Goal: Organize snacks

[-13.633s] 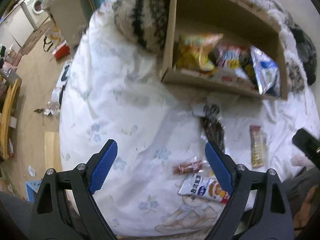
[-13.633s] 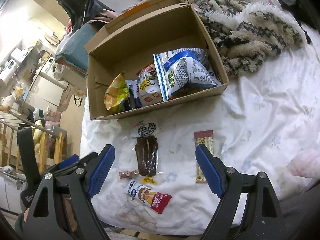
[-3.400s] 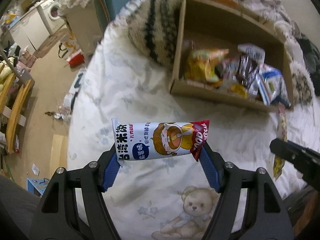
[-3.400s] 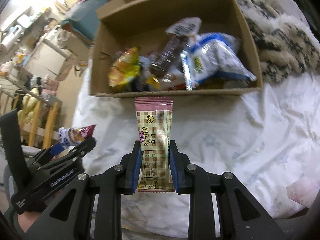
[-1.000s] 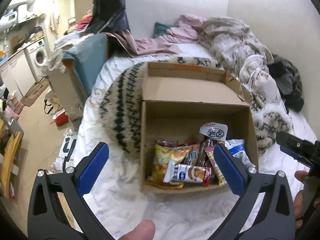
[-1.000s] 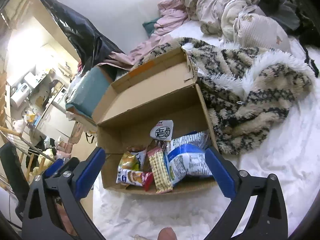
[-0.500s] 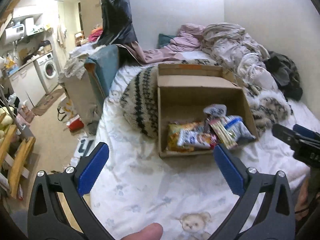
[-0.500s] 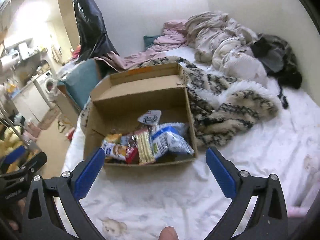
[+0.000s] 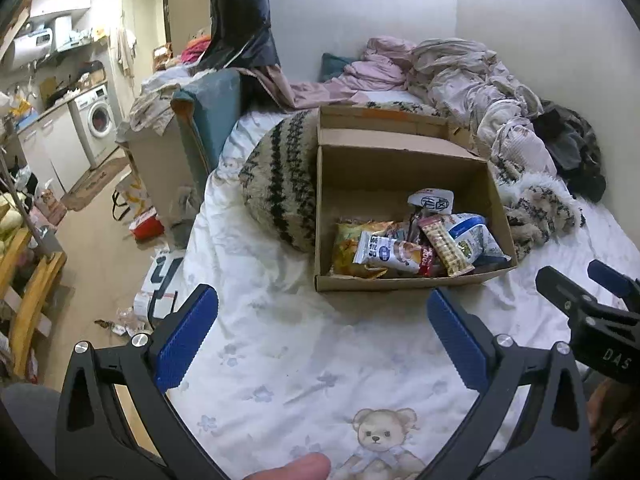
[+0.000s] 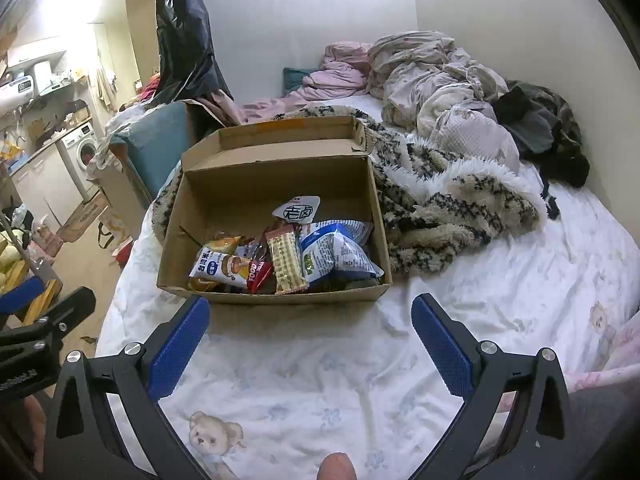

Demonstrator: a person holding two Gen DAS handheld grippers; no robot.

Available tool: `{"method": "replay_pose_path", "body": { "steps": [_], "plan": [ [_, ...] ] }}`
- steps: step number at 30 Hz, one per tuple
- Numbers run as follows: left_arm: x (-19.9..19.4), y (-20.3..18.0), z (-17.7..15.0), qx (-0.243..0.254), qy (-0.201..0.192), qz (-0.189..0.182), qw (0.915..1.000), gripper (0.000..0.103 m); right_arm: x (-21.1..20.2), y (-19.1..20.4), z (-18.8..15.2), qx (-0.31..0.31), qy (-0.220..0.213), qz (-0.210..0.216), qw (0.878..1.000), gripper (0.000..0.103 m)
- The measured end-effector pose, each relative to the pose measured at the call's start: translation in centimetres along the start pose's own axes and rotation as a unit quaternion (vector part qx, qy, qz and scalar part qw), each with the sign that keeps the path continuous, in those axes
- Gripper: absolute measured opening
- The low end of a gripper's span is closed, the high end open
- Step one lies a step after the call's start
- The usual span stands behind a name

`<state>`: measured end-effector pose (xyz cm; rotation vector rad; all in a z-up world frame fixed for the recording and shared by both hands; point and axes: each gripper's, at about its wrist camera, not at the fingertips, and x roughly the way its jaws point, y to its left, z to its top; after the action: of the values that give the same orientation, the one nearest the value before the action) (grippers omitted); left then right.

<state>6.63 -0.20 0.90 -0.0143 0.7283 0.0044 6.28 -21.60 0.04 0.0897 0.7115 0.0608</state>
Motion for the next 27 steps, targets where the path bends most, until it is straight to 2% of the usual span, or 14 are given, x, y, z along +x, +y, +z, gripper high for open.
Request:
{"method": "replay_pose_path", "body": {
  "steps": [5, 27],
  "plan": [
    [0.28, 0.54, 0.01, -0.013, 0.006, -0.002, 0.9999, 0.103, 0.02, 0.03, 0.03, 0.001, -0.001, 0.0, 1.0, 0.103],
    [0.08, 0.85, 0.07, -0.009, 0.005, -0.001, 0.9999, 0.103, 0.25, -0.26, 0.08, 0.002, -0.007, -0.003, 1.0, 0.103]
  ]
}}
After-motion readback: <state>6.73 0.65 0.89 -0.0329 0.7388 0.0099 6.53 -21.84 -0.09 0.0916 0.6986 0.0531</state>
